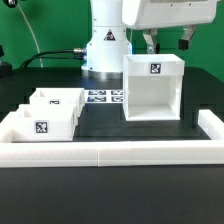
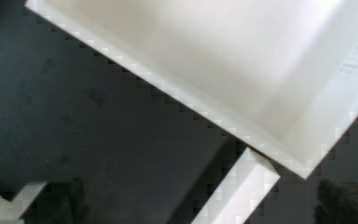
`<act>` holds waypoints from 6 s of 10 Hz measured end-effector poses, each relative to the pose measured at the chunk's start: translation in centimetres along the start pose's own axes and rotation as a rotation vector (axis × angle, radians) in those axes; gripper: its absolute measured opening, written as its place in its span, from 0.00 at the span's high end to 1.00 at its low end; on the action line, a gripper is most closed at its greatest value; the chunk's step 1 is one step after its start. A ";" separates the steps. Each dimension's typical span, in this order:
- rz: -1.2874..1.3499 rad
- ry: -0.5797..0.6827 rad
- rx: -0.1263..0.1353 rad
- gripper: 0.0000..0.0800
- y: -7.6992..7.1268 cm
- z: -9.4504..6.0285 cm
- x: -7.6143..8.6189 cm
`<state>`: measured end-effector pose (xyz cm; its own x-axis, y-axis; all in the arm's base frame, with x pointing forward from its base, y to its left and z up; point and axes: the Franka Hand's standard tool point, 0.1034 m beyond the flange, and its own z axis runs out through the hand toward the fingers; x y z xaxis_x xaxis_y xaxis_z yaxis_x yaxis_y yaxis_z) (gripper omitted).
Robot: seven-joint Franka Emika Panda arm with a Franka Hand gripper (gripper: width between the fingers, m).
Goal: Assemble drawer
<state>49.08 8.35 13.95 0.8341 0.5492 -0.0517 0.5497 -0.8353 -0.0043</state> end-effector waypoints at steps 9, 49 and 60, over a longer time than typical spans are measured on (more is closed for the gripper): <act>0.511 0.011 0.045 0.19 -4.6 2.0 -2.9; 1.361 0.175 0.156 0.95 3.8 2.6 8.4; 2.106 0.081 0.302 0.95 4.4 2.7 7.9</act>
Offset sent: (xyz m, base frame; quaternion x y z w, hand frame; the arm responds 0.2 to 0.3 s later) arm -0.0477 -0.0021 -0.0061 0.0377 0.0233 0.2484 0.9676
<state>57.98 8.96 10.85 0.0417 -0.9862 -0.1602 -0.9910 -0.0203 -0.1327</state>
